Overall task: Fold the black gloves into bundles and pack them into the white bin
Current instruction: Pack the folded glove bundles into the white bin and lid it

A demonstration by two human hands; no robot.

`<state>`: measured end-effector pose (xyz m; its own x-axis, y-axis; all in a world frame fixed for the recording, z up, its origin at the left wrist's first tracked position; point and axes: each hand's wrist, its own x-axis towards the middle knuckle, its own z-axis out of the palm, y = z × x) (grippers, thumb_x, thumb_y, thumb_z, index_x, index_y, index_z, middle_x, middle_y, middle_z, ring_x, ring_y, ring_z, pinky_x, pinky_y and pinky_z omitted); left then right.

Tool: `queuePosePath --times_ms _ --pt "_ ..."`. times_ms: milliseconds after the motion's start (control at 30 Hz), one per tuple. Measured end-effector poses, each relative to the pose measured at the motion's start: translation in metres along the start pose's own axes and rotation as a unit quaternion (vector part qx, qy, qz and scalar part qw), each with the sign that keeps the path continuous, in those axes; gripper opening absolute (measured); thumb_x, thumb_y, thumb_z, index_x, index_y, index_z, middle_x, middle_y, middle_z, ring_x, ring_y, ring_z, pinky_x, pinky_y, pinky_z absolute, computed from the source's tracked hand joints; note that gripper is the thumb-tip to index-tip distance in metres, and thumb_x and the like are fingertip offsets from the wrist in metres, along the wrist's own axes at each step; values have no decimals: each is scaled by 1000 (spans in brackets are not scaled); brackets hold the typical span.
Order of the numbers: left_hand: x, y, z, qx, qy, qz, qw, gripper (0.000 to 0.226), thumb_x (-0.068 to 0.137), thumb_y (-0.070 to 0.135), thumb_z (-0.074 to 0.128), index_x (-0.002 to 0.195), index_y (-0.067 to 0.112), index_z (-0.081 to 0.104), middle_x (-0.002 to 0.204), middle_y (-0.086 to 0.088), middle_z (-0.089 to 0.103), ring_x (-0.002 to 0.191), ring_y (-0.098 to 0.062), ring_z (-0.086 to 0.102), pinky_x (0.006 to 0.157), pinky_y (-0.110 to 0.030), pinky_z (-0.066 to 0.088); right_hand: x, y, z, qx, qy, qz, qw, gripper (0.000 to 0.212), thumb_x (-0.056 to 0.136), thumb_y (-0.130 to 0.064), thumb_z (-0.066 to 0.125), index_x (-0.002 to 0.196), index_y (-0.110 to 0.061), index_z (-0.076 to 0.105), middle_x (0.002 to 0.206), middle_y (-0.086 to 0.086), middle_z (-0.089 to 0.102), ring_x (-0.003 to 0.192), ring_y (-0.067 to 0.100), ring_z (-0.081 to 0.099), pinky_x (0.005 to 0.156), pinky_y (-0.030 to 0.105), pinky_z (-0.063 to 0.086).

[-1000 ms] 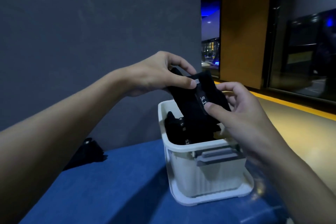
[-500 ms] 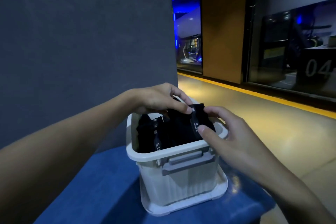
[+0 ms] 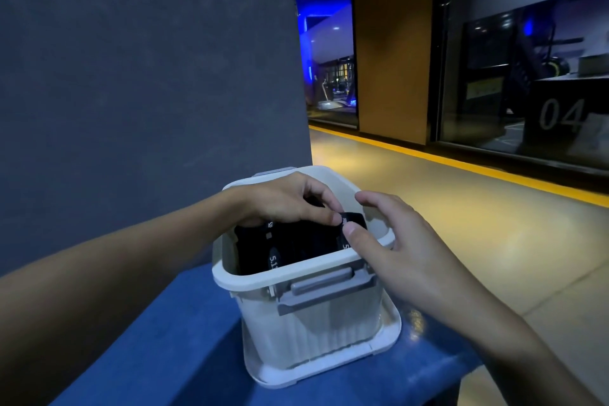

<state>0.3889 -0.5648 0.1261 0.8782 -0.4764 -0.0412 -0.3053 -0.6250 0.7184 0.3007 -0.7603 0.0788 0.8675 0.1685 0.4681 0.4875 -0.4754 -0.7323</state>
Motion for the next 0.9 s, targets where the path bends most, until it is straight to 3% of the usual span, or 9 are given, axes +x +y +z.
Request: queuePosePath --times_ms 100,333,500,633,800,900 --pt "1 -4 1 -33 18 5 999 17 88 18 75 101 7 75 106 -15 74 91 -17 67 95 -37 52 0 1 1 3 2 3 1000 51 89 -46 53 138 -35 43 126 -26 42 121 -5 38 97 20 38" --pt "3 -7 5 74 82 110 988 20 83 13 80 102 11 75 96 -7 74 85 -11 65 84 -29 55 2 4 3 -16 4 -3 1000 51 90 -47 50 139 -34 42 122 -27 39 112 -10 32 83 4 31" --pt "0 -7 5 97 71 127 985 19 82 10 80 101 10 76 95 -2 76 87 -7 67 83 -19 52 3 6 3 -24 6 -2 1000 50 92 -45 50 140 -33 42 123 -27 38 110 -11 31 80 -1 28" --pt "0 -8 8 122 65 108 984 16 86 9 76 102 8 77 96 0 77 89 -7 70 84 -18 51 2 5 3 -27 5 -3 1000 50 93 -44 50 140 -32 42 124 -26 38 113 -10 31 83 2 29" --pt "-11 0 5 131 109 100 980 16 85 19 79 101 16 77 96 5 75 89 -3 68 74 -11 48 1 0 2 -17 9 3 1000 49 93 -42 53 140 -31 43 128 -22 42 119 -4 36 95 18 31" --pt "-29 12 1 130 150 94 975 20 87 20 77 105 14 75 97 9 69 66 16 59 55 -3 40 0 -8 2 -47 26 -11 998 46 93 -39 54 138 -31 46 127 -21 45 124 3 39 107 30 34"
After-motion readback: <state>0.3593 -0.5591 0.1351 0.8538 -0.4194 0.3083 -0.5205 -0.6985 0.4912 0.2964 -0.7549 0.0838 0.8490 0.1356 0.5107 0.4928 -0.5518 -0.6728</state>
